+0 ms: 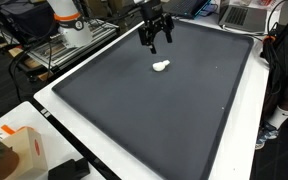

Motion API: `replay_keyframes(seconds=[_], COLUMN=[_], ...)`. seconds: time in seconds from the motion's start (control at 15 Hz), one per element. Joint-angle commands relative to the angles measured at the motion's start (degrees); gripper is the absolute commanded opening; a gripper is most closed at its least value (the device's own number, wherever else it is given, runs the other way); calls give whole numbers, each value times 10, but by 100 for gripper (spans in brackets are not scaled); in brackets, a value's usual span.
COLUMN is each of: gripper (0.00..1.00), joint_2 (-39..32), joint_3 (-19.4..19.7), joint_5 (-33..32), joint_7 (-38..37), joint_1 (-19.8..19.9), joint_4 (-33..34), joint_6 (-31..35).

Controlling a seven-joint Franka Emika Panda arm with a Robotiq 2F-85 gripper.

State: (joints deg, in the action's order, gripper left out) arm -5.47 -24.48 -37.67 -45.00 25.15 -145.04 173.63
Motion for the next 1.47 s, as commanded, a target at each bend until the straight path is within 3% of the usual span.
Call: replay_keyframes(seconds=[0.0,0.73,1.27,1.33,1.4], gripper=[100,100,100,100,100], joint_2=[-40,-62,-78,-65,-67], joint_3=[-3,-4,-38,71,82], joint_5=[7,8,78,151,177], joint_7=[17,16,82,138,158], joint_1=[0,1,4,-112,-124], joint_4=[33,63,124,130,144], joint_6=[-29,-59,-176,-184,-202])
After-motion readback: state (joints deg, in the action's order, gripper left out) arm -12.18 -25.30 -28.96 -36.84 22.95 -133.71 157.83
